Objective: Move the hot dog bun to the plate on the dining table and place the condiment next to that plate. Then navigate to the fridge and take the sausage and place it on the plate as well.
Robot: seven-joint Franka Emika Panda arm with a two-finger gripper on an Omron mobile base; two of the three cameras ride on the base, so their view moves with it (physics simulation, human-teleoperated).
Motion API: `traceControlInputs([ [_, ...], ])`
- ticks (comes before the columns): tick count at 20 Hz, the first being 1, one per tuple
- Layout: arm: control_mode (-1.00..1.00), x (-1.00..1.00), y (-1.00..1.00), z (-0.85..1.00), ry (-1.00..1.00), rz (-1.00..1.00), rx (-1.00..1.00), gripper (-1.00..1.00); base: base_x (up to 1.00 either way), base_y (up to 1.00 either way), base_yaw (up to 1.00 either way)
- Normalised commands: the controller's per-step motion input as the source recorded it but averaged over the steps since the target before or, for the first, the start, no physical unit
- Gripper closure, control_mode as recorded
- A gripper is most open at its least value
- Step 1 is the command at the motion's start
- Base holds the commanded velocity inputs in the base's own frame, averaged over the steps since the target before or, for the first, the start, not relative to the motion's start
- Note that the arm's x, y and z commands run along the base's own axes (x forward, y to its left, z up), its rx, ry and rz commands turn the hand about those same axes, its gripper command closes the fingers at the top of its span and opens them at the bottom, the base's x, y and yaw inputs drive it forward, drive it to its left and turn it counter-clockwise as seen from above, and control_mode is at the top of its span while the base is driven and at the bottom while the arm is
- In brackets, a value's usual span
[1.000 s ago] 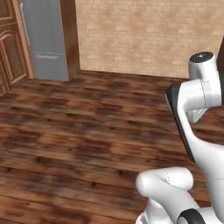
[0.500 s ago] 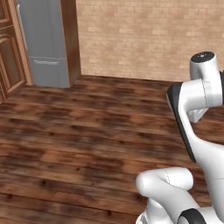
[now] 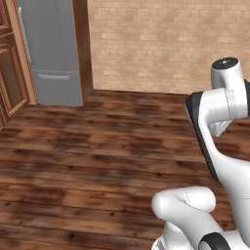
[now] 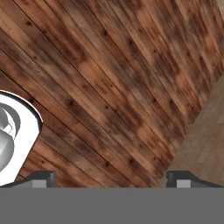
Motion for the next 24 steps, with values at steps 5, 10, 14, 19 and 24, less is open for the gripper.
traceControlInputs([
  [5, 1.00, 0.00, 0.00, 0.00, 0.00, 0.00, 0.00, -1.00, 1.00, 0.90, -0.18],
  [10, 1.00, 0.00, 0.00, 0.00, 0.00, 0.00, 0.00, -1.00, 1.00, 0.94, -0.18],
  [14, 1.00, 0.00, 0.00, 0.00, 0.00, 0.00, 0.00, -1.00, 1.00, 0.94, -0.18],
  [19, 1.00, 0.00, 0.00, 0.00, 0.00, 0.00, 0.00, -1.00, 1.00, 0.90, -0.17],
  [24, 1.00, 0.00, 0.00, 0.00, 0.00, 0.00, 0.00, -1.00, 1.00, 0.88, -0.17],
])
